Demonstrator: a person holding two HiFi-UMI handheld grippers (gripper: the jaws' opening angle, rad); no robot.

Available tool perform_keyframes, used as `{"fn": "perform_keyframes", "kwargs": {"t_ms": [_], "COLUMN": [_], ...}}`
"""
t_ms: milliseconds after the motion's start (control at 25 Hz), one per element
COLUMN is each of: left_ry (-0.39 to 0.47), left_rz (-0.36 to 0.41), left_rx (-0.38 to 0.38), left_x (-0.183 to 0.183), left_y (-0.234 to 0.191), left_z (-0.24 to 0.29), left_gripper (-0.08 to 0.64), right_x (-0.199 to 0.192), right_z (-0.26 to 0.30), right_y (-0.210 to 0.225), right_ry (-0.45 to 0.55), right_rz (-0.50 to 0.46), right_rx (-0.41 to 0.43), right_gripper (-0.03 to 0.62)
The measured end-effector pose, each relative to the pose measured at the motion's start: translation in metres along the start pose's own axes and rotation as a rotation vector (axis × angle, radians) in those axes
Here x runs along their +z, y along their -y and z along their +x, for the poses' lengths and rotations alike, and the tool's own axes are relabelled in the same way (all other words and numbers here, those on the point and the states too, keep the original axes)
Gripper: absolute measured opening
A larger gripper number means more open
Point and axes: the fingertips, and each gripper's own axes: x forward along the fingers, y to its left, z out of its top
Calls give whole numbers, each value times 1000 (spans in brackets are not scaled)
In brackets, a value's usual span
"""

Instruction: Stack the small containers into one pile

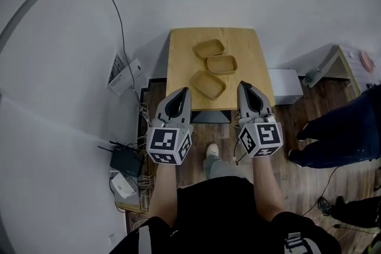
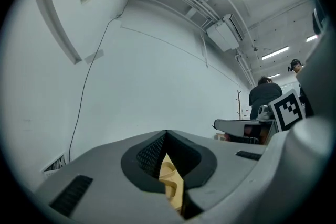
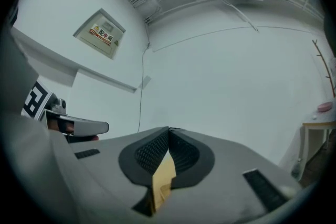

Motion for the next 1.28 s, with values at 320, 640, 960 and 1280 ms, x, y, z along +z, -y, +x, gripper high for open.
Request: {"fn": "perform_keyframes", "kwargs": {"t_ms": [320, 640, 960, 1280], "left_ry": [-69, -155, -324, -444], "left_rz": [-21, 3, -33, -5], "left_rx": [-28, -76, -127, -224], "left_x": [-25, -45, -90, -127], "left_y": [-41, -54, -76, -82], "left_z": [105, 170, 216, 244], "left_gripper": [2, 2, 2, 3], "right_x": [-30, -54, -103, -124], "right_z": [103, 148, 163, 167], "right_y": [39, 74, 100, 117], "right_ry": [-63, -132, -289, -322], "right_rz": [91, 121, 153, 219], "right_rx": [36, -11, -163, -296], "right_gripper": [6, 6, 6, 6]}}
